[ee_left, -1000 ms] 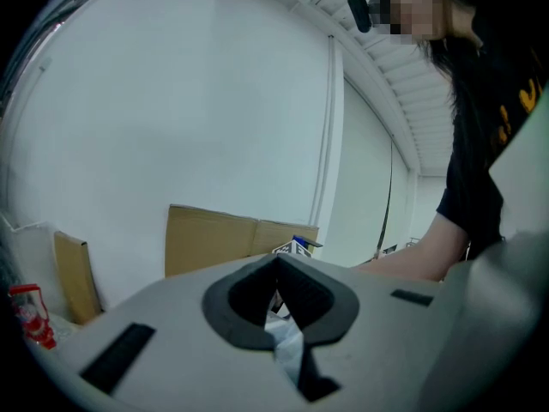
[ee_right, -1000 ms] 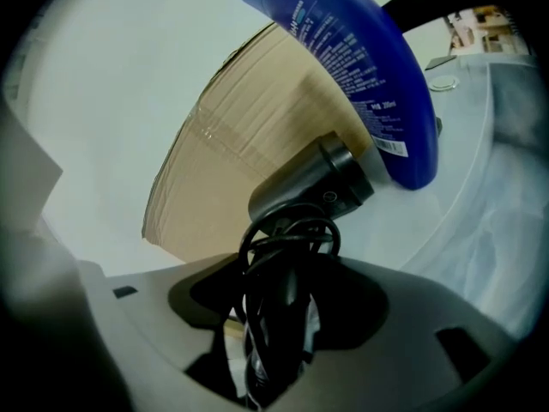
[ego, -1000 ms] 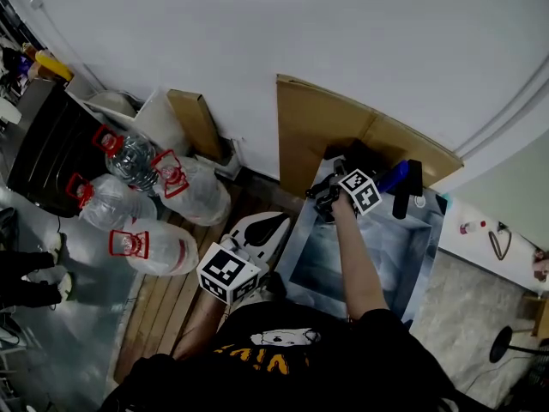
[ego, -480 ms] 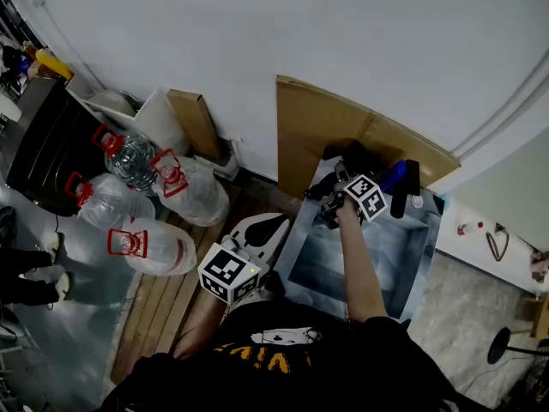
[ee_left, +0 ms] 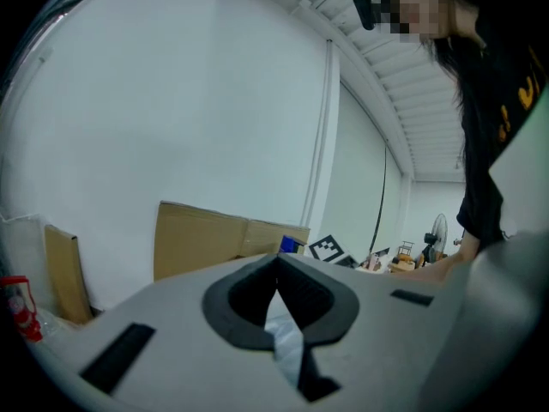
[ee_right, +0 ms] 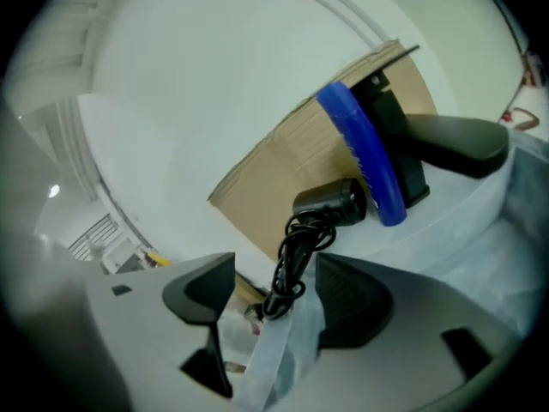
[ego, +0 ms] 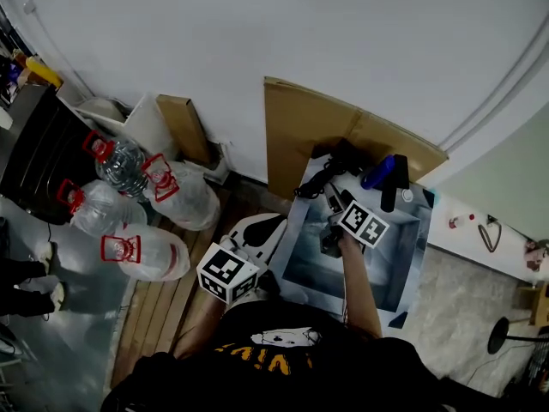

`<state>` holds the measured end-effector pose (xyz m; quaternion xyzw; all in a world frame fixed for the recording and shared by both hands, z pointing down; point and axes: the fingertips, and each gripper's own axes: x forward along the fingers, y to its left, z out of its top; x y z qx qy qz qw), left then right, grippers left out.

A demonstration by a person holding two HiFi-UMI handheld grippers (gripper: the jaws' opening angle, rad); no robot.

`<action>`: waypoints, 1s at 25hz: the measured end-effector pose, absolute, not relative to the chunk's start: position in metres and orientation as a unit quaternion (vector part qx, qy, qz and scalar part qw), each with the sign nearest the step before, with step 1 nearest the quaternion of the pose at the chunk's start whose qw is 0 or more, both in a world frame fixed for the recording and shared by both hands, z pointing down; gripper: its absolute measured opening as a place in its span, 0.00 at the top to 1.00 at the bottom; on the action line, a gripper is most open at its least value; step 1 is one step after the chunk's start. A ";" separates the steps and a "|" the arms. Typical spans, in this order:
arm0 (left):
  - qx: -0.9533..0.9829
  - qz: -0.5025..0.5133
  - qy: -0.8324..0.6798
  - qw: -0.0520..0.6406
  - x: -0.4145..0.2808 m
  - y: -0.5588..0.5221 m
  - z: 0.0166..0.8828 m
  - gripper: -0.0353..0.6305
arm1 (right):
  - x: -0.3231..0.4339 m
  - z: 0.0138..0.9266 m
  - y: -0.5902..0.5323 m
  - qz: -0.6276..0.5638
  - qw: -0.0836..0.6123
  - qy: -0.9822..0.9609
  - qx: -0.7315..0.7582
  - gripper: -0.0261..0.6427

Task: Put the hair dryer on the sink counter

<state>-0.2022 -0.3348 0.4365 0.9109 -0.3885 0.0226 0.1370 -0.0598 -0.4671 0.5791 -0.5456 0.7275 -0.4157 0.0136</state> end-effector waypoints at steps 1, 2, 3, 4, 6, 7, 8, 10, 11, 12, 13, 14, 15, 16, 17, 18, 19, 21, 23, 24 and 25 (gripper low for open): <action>0.912 0.023 -0.385 0.138 -0.200 -0.334 0.438 0.94 | -0.063 0.573 -0.458 -0.404 0.005 0.743 -0.534 0.52; 0.914 0.024 -0.381 0.139 -0.197 -0.333 0.439 0.94 | -0.066 0.566 -0.449 -0.394 0.000 0.757 -0.522 0.54; 0.915 0.026 -0.377 0.141 -0.194 -0.332 0.441 0.94 | -0.068 0.560 -0.439 -0.386 -0.001 0.769 -0.510 0.58; 0.916 0.028 -0.372 0.145 -0.191 -0.331 0.443 0.94 | -0.070 0.554 -0.430 -0.381 0.001 0.778 -0.499 0.62; 0.918 0.033 -0.363 0.154 -0.186 -0.327 0.447 0.94 | -0.070 0.542 -0.412 -0.377 0.007 0.792 -0.481 0.64; 0.920 0.033 -0.358 0.156 -0.183 -0.325 0.448 0.94 | -0.070 0.537 -0.402 -0.374 0.007 0.797 -0.475 0.64; 0.922 0.032 -0.353 0.156 -0.180 -0.323 0.449 0.94 | -0.069 0.532 -0.393 -0.370 0.006 0.801 -0.470 0.64; 0.925 0.033 -0.344 0.160 -0.173 -0.320 0.453 0.94 | -0.066 0.524 -0.376 -0.363 0.004 0.809 -0.463 0.64; 0.925 0.036 -0.340 0.163 -0.170 -0.318 0.456 0.94 | -0.064 0.520 -0.368 -0.360 0.004 0.812 -0.460 0.66; 0.926 0.039 -0.337 0.167 -0.168 -0.316 0.460 0.94 | -0.063 0.517 -0.360 -0.359 0.005 0.814 -0.457 0.66; 0.926 0.041 -0.334 0.171 -0.165 -0.313 0.464 0.94 | -0.061 0.515 -0.352 -0.358 0.006 0.815 -0.455 0.66; 0.926 0.043 -0.331 0.173 -0.162 -0.311 0.467 0.94 | -0.058 0.513 -0.345 -0.358 0.007 0.816 -0.453 0.67; 0.928 0.045 -0.327 0.174 -0.158 -0.308 0.467 0.94 | -0.056 0.511 -0.337 -0.357 0.006 0.817 -0.453 0.67; 0.929 0.046 -0.323 0.174 -0.154 -0.304 0.468 0.94 | -0.054 0.510 -0.329 -0.358 0.006 0.817 -0.451 0.68; 0.930 0.047 -0.320 0.173 -0.149 -0.300 0.467 0.94 | -0.053 0.509 -0.322 -0.360 0.007 0.818 -0.449 0.69; 0.932 0.048 -0.316 0.173 -0.145 -0.295 0.467 0.94 | -0.051 0.508 -0.314 -0.361 0.007 0.819 -0.446 0.69; 0.933 0.049 -0.313 0.172 -0.140 -0.290 0.467 0.94 | -0.050 0.508 -0.306 -0.362 0.007 0.820 -0.443 0.69; 0.934 0.052 -0.307 0.172 -0.131 -0.278 0.466 0.94 | -0.046 0.507 -0.290 -0.362 0.004 0.824 -0.437 0.69; 0.935 0.057 -0.304 0.175 -0.123 -0.263 0.467 0.94 | -0.041 0.505 -0.272 -0.357 -0.001 0.828 -0.433 0.71; 0.934 0.061 -0.304 0.177 -0.119 -0.255 0.467 0.94 | -0.039 0.504 -0.264 -0.353 -0.004 0.830 -0.432 0.72; 0.934 0.065 -0.303 0.179 -0.115 -0.248 0.468 0.94 | -0.036 0.502 -0.255 -0.349 -0.007 0.833 -0.430 0.73</action>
